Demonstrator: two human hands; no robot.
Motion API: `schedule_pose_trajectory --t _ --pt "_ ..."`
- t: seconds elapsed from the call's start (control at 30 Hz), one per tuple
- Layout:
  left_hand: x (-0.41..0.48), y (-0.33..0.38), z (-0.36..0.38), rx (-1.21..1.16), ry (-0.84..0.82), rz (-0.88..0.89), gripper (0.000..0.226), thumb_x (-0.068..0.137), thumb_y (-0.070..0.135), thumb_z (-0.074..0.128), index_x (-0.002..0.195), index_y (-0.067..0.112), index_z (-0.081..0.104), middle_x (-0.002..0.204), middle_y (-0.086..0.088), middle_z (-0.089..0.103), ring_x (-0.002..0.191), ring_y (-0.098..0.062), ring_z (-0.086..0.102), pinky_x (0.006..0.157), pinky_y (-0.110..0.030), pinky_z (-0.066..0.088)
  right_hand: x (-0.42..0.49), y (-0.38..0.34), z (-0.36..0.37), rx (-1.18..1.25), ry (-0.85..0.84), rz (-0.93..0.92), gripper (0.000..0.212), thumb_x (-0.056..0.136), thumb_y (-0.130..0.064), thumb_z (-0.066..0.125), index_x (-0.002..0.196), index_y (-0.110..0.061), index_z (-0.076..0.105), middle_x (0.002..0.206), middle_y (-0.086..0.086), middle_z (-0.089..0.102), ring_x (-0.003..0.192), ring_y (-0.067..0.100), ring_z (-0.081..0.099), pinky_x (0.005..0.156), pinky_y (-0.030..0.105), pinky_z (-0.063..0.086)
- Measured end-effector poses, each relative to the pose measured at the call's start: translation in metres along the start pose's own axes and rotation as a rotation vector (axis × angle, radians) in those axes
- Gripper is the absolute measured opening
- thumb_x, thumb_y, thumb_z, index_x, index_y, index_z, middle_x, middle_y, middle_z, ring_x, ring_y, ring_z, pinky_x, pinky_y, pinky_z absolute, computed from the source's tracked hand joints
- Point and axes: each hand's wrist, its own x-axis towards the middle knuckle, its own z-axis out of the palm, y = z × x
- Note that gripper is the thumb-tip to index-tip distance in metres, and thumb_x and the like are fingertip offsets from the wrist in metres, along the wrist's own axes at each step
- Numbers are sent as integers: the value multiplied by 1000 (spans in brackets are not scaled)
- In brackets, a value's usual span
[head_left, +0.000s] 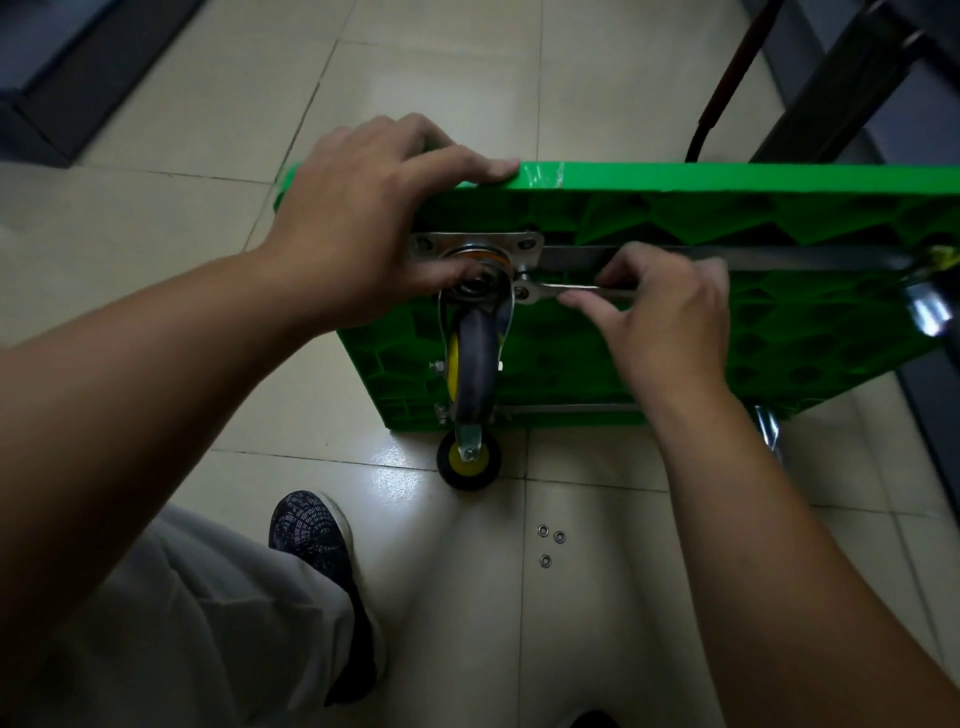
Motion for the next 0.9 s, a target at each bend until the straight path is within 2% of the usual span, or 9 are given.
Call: schedule_pose_trajectory --t 0.07,0.13,0.2,0.23,0.33,0.5,0.6,0.8,0.9 --pt "-1 0 0 -4 1 4 69 80 58 59 145 40 49 127 -8 59 109 -31 54 82 -34 30 -3 11 3 72 -15 53 33 76 -50 81 87 -22 70 88 -2 70 91 19 46 81 38 46" --pt "-3 0 -1 -6 4 9 68 80 57 60 145 39 50 127 -8 59 108 -31 54 81 -34 29 -12 31 13 328 -27 129 21 80 -38 83 85 -23 70 83 -9 69 90 21 61 80 43 54" --pt "-3 0 -2 -4 -1 8 69 80 56 59 146 39 50 127 -8 59 108 -30 54 82 -34 30 -31 41 28 638 -68 229 8 86 -18 79 90 -20 73 84 -10 72 85 9 69 77 33 57" --pt "-2 1 -2 -4 -4 4 69 80 56 59 146 39 49 128 -8 59 108 -30 54 82 -34 30 -42 42 37 789 -83 288 9 88 -10 76 93 -17 73 85 -7 74 84 6 71 74 26 56" --pt "1 1 -1 4 -8 -7 70 79 57 58 147 40 48 129 -8 59 109 -30 54 83 -35 30 -69 32 60 1089 -113 467 10 91 -3 70 98 -11 71 92 6 78 89 19 75 77 23 57" --pt "1 1 0 5 2 -9 70 79 56 58 146 38 49 129 -9 59 110 -30 53 83 -35 30 -82 4 83 1251 -141 571 10 92 0 69 98 -8 70 92 7 76 84 13 73 78 20 56" --pt "0 1 1 10 2 -7 70 80 57 58 146 38 48 130 -9 58 110 -30 53 83 -35 29 -79 -2 91 1289 -148 569 10 92 0 69 97 -9 70 90 5 75 85 10 72 79 18 54" --pt "0 1 1 22 7 -10 70 81 56 57 148 39 46 131 -8 58 112 -30 53 83 -34 29 -68 -11 103 1327 -105 563 9 92 0 69 95 -8 70 90 9 75 85 15 71 79 23 55" --pt "0 -1 2 26 4 -14 71 81 57 57 148 39 45 131 -7 58 112 -30 53 83 -34 29 -62 -18 106 1274 -76 487 11 92 2 68 93 -9 70 87 8 74 82 12 71 76 21 55"
